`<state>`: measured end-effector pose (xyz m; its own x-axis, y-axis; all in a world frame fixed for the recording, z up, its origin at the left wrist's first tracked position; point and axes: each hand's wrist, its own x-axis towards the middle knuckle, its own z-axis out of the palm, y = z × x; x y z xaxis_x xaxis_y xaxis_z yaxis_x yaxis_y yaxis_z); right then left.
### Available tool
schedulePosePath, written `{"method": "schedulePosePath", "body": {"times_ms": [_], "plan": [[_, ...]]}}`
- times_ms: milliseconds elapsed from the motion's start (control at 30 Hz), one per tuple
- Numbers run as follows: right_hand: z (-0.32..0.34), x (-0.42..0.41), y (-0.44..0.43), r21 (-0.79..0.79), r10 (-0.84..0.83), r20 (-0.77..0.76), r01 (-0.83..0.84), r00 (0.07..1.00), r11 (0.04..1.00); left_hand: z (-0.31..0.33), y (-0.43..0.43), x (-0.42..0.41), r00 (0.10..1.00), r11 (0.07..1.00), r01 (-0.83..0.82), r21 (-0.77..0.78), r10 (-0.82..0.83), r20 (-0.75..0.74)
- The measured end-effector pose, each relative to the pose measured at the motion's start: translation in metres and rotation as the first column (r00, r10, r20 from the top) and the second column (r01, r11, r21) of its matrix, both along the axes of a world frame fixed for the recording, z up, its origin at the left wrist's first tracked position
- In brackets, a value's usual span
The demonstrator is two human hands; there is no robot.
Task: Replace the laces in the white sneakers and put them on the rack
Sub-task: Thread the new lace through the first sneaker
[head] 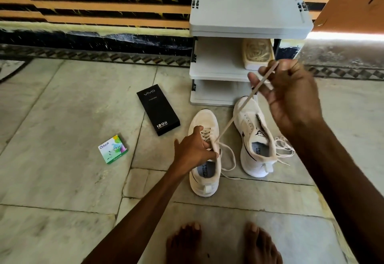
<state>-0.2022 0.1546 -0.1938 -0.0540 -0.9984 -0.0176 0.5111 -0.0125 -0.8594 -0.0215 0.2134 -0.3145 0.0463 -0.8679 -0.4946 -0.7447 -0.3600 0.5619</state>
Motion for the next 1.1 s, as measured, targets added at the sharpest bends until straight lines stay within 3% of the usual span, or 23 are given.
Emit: {"method": "schedulePosePath", "body": {"times_ms": [33,67,100,133,167,200,233,267,400,467,500,533,600,633,700,733,800,900,967,1000,1033,1100], "plan": [[-0.003,0.001,-0.002,0.14,0.073,0.167,-0.097,0.983,0.985,0.0,0.001,-0.001,1.0,1.0,0.025,-0.008,-0.025,0.011],[-0.011,0.003,-0.003,0.251,0.156,0.177,-0.198,0.972,0.947,0.001,0.001,0.0,0.998,0.999,0.052,-0.013,-0.051,0.024],[-0.025,0.005,-0.001,0.346,0.298,-0.061,-0.259,0.953,0.902,0.002,0.0,0.0,0.996,0.996,0.082,-0.016,-0.082,0.034],[-0.045,0.007,0.002,0.409,0.464,-0.464,-0.282,0.755,0.868,0.004,-0.001,0.001,0.993,0.993,0.113,-0.018,-0.112,0.044],[-0.065,0.007,0.005,0.439,0.52,-0.758,-0.282,0.395,0.853,0.005,-0.001,0.001,0.99,0.99,0.136,-0.03,-0.134,0.049],[-0.085,0.008,0.01,0.439,0.482,-0.869,-0.272,0.112,0.856,0.006,-0.001,0.003,0.986,0.986,0.16,-0.052,-0.157,0.063],[-0.099,0.009,0.016,0.429,0.442,-0.897,-0.293,-0.024,0.854,0.007,-0.001,0.002,0.981,0.979,0.185,-0.087,-0.179,0.079],[-0.109,0.011,0.023,0.422,0.425,-0.903,-0.33,-0.065,0.845,0.006,0.0,0.002,0.976,0.97,0.206,-0.133,-0.194,0.098],[-0.125,0.016,0.034,0.376,0.336,-0.927,-0.427,-0.169,0.822,-0.005,0.003,0.006,0.961,0.934,0.245,-0.259,-0.199,0.192],[-0.122,0.015,0.032,0.313,0.3,-0.948,-0.473,-0.106,0.823,-0.014,0.003,0.012,0.979,0.95,0.191,-0.247,-0.167,0.114],[-0.118,0.016,0.03,0.293,0.335,-0.942,-0.48,0.001,0.827,-0.018,0.003,0.016,0.988,0.959,0.152,-0.24,-0.145,0.046],[-0.111,0.017,0.028,0.288,0.41,-0.895,-0.472,0.177,0.833,-0.02,0.003,0.019,0.992,0.964,0.125,-0.236,-0.13,-0.004],[-0.087,0.02,0.019,0.249,0.498,-0.629,-0.452,0.597,0.857,-0.021,0.004,0.022,0.992,0.965,0.111,-0.239,-0.122,-0.035],[-0.075,0.021,0.012,0.228,0.482,-0.479,-0.426,0.733,0.875,-0.022,0.004,0.022,0.992,0.964,0.107,-0.243,-0.12,-0.039],[-0.052,0.021,-0.001,0.241,0.414,-0.395,-0.343,0.82,0.908,-0.022,0.005,0.021,0.993,0.965,0.093,-0.246,-0.108,-0.048],[-0.044,0.021,-0.005,0.258,0.386,-0.459,-0.295,0.8,0.92,-0.023,0.006,0.021,0.994,0.966,0.085,-0.242,-0.1,-0.051],[-0.039,0.02,-0.005,0.281,0.344,-0.661,-0.204,0.667,0.938,-0.023,0.005,0.021,0.994,0.97,0.076,-0.23,-0.091,-0.053],[-0.061,0.024,0.011,0.373,0.422,-0.874,-0.224,0.24,0.9,-0.025,0.004,0.021,0.995,0.973,0.077,-0.218,-0.089,-0.047],[-0.088,0.029,0.024,0.451,0.448,-0.891,-0.24,-0.067,0.86,-0.027,0.003,0.022,0.996,0.974,0.073,-0.215,-0.083,-0.038],[-0.099,0.031,0.029,0.485,0.458,-0.874,-0.223,-0.164,0.846,-0.027,0.003,0.022,0.996,0.973,0.074,-0.216,-0.083,-0.031],[-0.108,0.031,0.032,0.51,0.468,-0.856,-0.206,-0.22,0.836,-0.028,0.003,0.022,0.996,0.972,0.075,-0.222,-0.083,-0.024],[-0.118,0.031,0.033,0.533,0.493,-0.844,-0.223,-0.212,0.816,-0.028,0.002,0.023,0.996,0.97,0.081,-0.228,-0.087,-0.015]]}}
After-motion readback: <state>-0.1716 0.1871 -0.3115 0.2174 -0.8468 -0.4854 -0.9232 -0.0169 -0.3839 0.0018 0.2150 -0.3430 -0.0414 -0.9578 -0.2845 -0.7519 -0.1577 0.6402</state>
